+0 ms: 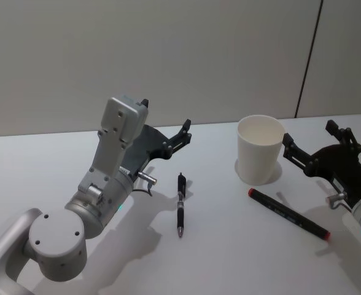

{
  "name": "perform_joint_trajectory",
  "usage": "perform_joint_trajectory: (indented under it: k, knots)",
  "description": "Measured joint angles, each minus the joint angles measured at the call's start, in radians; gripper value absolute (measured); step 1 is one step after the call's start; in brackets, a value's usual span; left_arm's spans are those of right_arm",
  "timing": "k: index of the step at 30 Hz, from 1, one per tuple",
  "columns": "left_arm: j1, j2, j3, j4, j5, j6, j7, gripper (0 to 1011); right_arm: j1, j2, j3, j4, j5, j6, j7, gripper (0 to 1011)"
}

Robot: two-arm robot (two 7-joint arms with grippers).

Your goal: Place the pen into the pen holder.

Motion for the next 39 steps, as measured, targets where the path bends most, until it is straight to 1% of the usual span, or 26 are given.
perform_joint_trajectory:
  k: [39]
  knots:
    - [0.0, 0.0, 0.0, 0.0, 0.0, 0.0, 0.0, 1001, 0.0, 0.0, 0.0, 0.0, 0.0, 0.0, 0.0, 1001]
